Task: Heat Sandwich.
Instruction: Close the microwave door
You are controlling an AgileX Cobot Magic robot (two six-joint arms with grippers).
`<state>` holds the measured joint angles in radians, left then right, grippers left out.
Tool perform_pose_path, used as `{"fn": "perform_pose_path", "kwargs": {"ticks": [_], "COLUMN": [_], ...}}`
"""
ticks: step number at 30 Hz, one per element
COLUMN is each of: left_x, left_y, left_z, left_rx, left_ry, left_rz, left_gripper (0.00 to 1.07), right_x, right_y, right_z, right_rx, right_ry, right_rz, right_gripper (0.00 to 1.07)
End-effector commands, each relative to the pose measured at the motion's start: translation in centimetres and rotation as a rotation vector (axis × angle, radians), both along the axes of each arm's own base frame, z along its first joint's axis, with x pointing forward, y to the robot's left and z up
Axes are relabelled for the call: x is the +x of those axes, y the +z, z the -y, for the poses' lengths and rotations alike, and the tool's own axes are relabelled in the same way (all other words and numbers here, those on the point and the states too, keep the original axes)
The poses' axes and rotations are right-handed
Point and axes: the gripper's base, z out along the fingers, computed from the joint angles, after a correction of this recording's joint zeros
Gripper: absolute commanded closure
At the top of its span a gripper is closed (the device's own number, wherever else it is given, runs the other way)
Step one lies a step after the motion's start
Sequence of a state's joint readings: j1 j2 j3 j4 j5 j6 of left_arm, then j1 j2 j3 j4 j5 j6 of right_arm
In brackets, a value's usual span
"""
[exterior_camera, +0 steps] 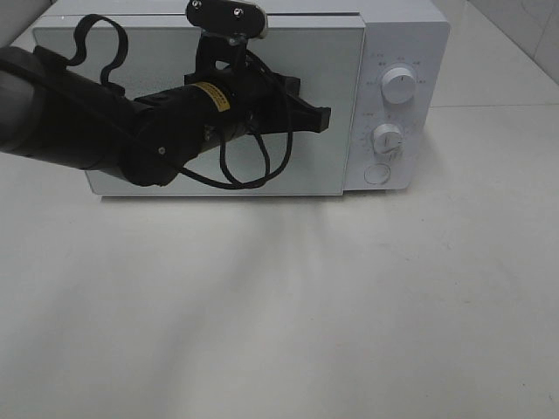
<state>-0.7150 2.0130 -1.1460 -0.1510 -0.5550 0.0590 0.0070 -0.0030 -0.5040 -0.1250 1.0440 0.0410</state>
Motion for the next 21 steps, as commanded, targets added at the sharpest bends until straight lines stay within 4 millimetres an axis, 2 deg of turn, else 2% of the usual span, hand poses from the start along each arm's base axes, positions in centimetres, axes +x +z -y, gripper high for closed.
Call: {"fn": "perform_pose_path", "kwargs": {"ticks": [1,10,21], "left_x": [1.6,3.1,3.2], "left_y": [1.1,1.4,1.6], "left_z": [-0.3,0.9,1.0], "left_rx": [-0.078,-0.097,-0.096], "left_ry": [0.068,0.07,0.068], "left_rz": [0.035,0.032,0.029], "left_gripper": [1.06,1.06,1.06], "right_x": [-0.3,-0.3,-0.3], "right_y": [0.0,0.0,0.0], "right_z": [0.0,0.0,0.0], "right_rx": [-0.005,-0.005,-0.005], "right_ry": [-0.002,-0.002,-0.002], "right_rz": [0.031,0.031,0.031], "right_gripper": [0.31,0.31,0.32]}}
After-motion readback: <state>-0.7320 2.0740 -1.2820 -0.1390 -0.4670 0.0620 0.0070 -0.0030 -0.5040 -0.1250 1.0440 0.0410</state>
